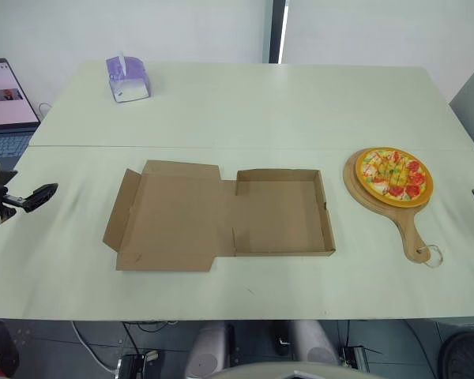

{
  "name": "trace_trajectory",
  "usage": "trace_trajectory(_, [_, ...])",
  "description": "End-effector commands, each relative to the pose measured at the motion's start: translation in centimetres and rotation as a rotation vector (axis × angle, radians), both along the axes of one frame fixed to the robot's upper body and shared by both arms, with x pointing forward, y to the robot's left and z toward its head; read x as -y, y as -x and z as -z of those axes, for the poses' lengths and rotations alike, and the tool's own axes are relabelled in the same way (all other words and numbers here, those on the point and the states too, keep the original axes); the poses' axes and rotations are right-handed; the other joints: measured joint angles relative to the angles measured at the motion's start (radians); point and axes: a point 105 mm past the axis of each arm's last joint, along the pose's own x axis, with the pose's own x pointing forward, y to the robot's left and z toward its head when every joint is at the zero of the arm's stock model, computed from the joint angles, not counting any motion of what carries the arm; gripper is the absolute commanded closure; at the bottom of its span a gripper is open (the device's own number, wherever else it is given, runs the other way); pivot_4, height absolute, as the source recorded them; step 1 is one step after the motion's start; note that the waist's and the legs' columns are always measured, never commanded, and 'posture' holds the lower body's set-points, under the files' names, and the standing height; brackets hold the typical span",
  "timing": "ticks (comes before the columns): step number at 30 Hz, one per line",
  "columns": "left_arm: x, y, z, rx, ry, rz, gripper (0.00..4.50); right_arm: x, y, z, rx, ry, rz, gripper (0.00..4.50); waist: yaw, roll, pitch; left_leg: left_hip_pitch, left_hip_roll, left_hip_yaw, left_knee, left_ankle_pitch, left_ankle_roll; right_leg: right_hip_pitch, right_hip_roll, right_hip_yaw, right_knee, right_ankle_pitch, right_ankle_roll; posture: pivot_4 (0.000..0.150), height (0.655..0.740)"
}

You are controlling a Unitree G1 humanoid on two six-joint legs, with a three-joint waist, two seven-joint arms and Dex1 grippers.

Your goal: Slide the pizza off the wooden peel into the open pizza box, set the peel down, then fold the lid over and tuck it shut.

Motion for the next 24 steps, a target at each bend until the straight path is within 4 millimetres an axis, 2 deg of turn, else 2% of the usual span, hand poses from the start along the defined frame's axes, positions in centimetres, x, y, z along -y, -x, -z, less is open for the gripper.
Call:
trace_trajectory(1, [-0.32,0.09,-1.29,0.033,-0.034,0.001,0.02,0.61,0.01,-2.31,0.069,0.021,0.015,0.00,0.000,0.000,0.000,0.000,0.000,0.000,0.000,0.000,0.000,0.000,0.000,0.000,0.000,0.000,0.000,0.150,0.7400])
trace_trajectory(14, [-0.49,-0.07,-1.59,0.053,-0.058,-0.012,0.02,0.34,-0.30,-2.82,0.088,0.009,0.011,0.00,0.000,0.000,0.000,0.000,0.000,0.000,0.000,0.000,0.000,0.000,0.000,0.000,0.000,0.000,0.000,0.150,0.7400])
trace_trajectory(24, [-0.44,-0.09,-1.65,0.056,-0.065,-0.011,0.02,0.92,0.36,-2.36,0.077,0.005,0.028,0.00,0.000,0.000,0.000,0.000,0.000,0.000,0.000,0.000,0.000,0.000,0.000,0.000,0.000,0.000,0.000,0.150,0.7400])
